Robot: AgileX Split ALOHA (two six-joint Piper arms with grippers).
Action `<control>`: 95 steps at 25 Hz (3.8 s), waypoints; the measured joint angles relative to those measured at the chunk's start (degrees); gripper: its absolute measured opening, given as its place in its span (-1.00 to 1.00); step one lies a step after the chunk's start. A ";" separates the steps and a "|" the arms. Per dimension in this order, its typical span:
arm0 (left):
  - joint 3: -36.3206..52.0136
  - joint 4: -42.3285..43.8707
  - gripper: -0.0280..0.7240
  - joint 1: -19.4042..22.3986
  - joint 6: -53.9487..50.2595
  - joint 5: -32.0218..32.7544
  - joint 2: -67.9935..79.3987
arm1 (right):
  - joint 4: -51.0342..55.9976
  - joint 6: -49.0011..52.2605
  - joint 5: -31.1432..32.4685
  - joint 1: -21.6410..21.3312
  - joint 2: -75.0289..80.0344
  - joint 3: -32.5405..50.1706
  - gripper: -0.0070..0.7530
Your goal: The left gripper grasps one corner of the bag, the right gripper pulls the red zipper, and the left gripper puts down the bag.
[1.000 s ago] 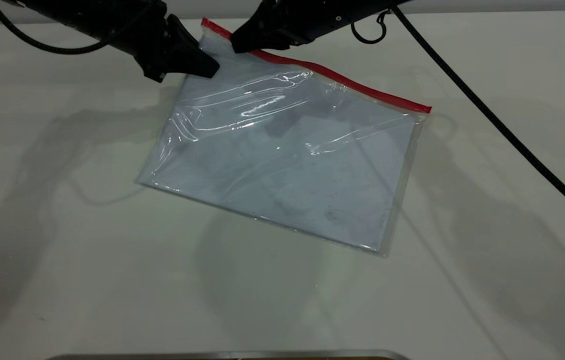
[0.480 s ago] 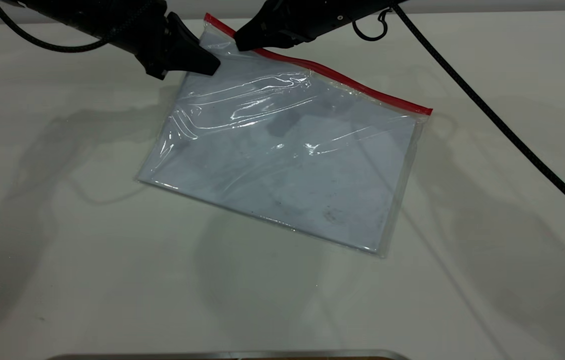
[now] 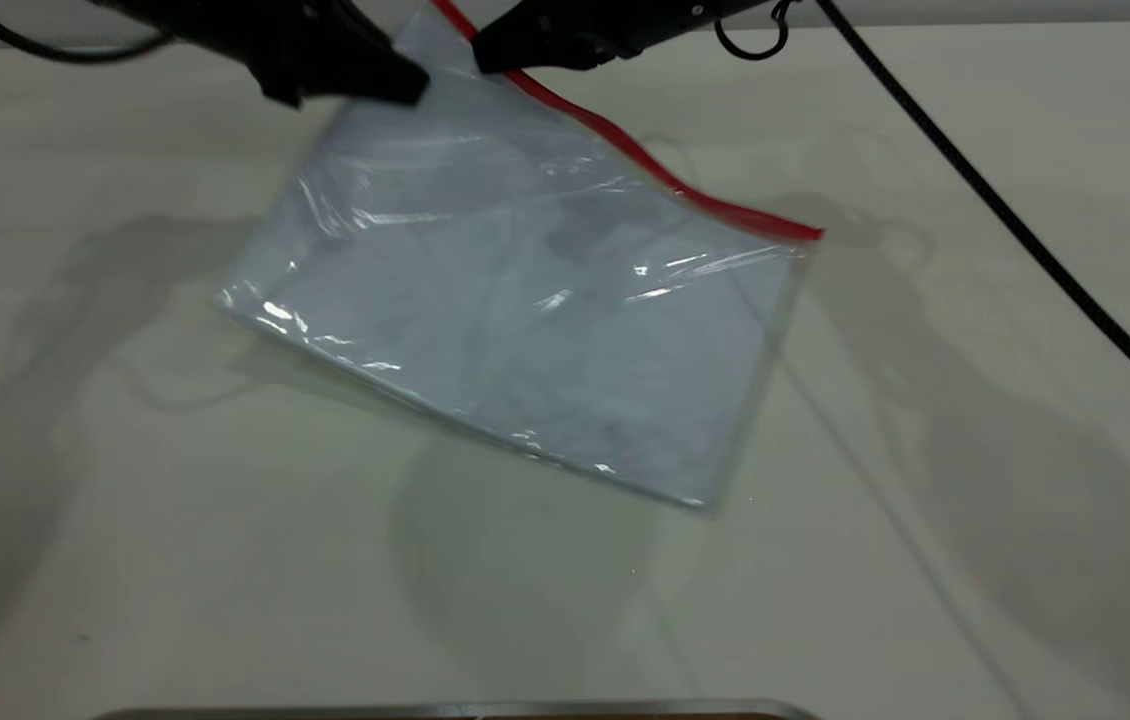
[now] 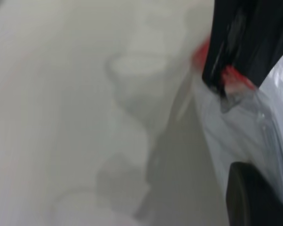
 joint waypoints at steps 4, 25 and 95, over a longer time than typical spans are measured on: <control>0.00 -2.06 -0.77 1.36 -0.49 3.49 -0.67 | 0.11 -0.15 1.91 -0.68 -0.07 -0.06 -0.89; 0.98 -8.13 -0.79 2.77 2.25 6.56 -5.12 | 2.16 -0.20 3.60 -1.47 2.82 -1.17 -0.88; 2.75 -2.40 0.35 13.20 -55.15 16.92 -34.51 | -59.62 68.46 24.06 -2.54 -81.08 19.31 0.02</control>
